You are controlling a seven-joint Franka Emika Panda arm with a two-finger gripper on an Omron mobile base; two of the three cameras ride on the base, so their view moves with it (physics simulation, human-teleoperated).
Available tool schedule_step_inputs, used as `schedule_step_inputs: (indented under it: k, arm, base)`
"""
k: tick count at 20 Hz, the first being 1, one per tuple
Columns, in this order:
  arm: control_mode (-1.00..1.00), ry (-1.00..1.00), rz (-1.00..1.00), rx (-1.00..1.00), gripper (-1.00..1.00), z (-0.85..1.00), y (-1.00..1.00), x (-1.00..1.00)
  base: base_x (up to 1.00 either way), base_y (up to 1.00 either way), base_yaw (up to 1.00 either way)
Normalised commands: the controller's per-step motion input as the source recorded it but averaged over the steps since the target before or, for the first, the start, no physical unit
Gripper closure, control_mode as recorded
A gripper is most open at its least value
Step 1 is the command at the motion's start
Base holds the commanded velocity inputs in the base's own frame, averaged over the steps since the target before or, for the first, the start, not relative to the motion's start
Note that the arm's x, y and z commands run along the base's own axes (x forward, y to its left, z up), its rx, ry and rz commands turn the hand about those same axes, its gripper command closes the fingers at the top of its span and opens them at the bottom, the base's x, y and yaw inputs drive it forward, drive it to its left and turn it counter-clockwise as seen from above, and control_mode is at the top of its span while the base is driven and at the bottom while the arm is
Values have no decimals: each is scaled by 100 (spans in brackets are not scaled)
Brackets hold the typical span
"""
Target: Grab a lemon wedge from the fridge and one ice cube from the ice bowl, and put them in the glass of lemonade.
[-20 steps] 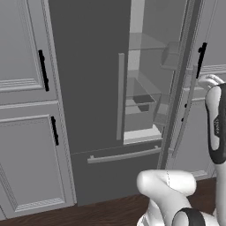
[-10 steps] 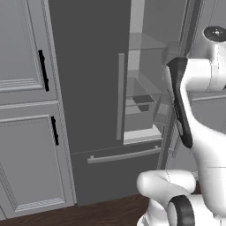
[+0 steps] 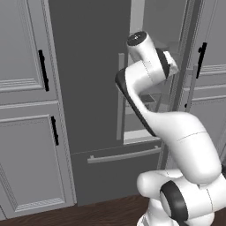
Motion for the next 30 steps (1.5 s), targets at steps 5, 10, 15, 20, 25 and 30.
schedule_step_inputs:
  k: [5,10,15,20,25,30]
  arm:
    - [-100,0,1,-34,-100,-70,-10,32]
    - [-100,11,-10,-22,-100,-13,-66,8]
    - [-100,20,-17,-17,-100,-6,-50,32]
    - [-100,3,-6,-15,-100,-7,27,30]
    - [-100,14,-5,-12,-100,-63,-11,100]
    - [-100,10,-11,-4,-100,-24,-60,32]
  base:
    - [0,0,0]
    - [0,0,0]
    - [0,0,0]
    - [0,0,0]
    - [0,0,0]
    - [0,0,0]
